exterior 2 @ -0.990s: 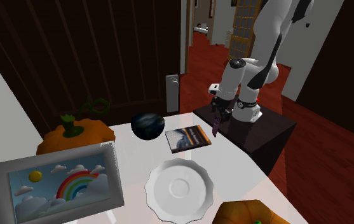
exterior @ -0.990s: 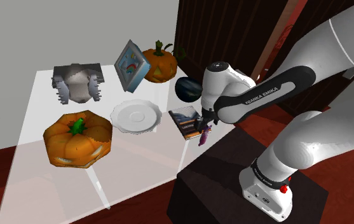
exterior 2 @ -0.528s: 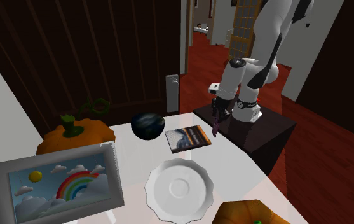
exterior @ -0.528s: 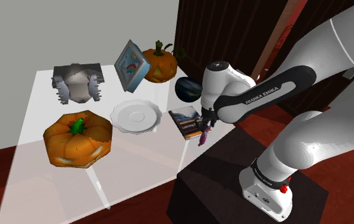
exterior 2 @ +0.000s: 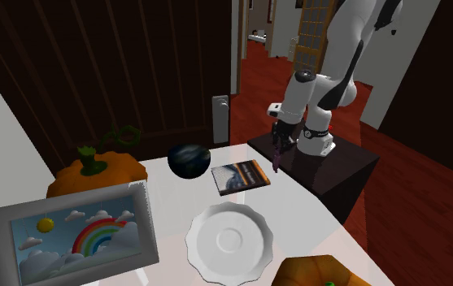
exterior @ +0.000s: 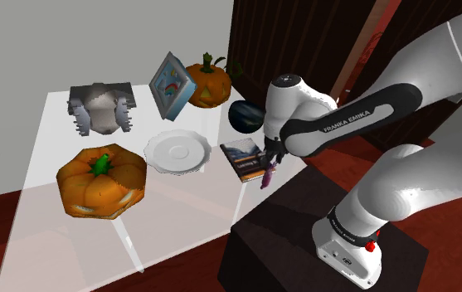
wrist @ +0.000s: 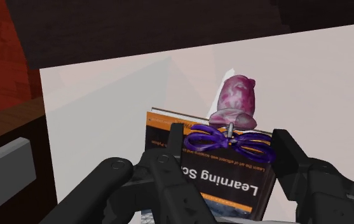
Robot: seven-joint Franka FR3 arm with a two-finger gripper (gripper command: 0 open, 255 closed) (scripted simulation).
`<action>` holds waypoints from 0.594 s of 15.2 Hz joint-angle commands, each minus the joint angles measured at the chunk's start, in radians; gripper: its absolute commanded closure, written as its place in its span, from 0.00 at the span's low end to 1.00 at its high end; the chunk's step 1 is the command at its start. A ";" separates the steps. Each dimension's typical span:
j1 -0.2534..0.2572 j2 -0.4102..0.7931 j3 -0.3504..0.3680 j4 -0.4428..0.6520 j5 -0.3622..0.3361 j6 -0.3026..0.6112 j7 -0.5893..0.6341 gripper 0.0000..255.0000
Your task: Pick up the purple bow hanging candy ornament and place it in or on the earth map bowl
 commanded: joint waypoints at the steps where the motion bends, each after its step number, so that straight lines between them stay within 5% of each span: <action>1: 0.007 -0.030 -0.008 0.009 0.009 -0.039 -0.013 1.00; 9: 0.029 -0.140 -0.032 0.058 0.032 -0.196 -0.052 1.00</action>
